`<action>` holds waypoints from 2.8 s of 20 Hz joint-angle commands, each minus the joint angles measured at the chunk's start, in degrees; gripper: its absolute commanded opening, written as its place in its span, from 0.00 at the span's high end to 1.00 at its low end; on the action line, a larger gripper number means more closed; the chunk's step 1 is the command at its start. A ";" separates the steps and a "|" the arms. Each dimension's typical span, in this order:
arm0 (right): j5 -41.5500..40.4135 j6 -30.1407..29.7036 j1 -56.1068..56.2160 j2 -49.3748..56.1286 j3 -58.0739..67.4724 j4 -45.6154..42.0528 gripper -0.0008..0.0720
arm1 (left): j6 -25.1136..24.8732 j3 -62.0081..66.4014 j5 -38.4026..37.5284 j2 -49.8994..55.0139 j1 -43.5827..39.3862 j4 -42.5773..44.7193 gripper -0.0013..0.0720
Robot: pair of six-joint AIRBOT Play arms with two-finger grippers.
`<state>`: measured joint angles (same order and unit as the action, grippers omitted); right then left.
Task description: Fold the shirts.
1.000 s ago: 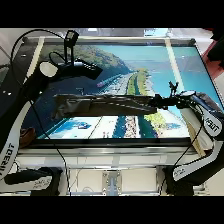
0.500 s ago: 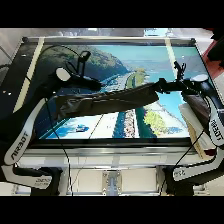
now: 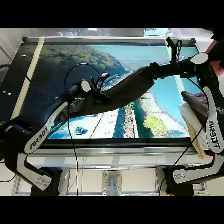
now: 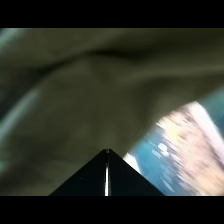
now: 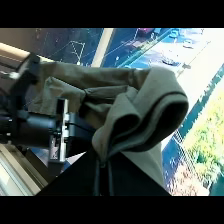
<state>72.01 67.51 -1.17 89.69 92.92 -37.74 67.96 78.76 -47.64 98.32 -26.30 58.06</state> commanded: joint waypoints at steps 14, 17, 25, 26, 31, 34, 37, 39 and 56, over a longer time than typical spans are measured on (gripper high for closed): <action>-37.31 6.47 33.77 8.22 4.46 2.43 0.96 | 32.13 10.45 -6.14 -16.04 12.87 60.13 0.97; -45.81 6.05 40.76 14.84 4.52 10.62 0.96 | 33.40 10.45 -10.05 -19.43 19.41 57.94 0.97; -61.90 5.53 46.49 20.22 6.51 20.26 0.11 | 32.52 10.38 -11.34 -19.87 22.32 51.84 0.97; -59.84 5.55 44.78 19.02 6.49 17.05 0.11 | 32.52 10.38 -11.39 -19.87 22.32 51.84 0.97; -41.92 11.37 29.81 12.66 6.47 -5.49 0.18 | 32.54 10.38 -11.32 -19.85 22.32 50.93 0.97; -23.34 19.65 20.72 13.05 6.14 -13.40 0.18 | 32.54 10.40 -10.27 -19.80 22.32 49.96 0.96; -13.68 21.05 16.83 14.86 2.58 -13.16 0.17 | 32.57 10.38 -9.25 -19.80 22.29 48.02 0.96; -13.38 20.70 16.55 16.90 -0.26 -9.27 0.15 | 32.54 10.40 -9.27 -19.80 22.29 47.32 0.96; -24.00 13.60 26.34 27.63 -1.16 12.83 0.07 | 29.03 10.38 -9.40 -19.80 22.29 46.88 0.95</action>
<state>49.34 81.58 23.75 116.62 91.72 -28.03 97.23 89.10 -56.97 78.50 -4.03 104.90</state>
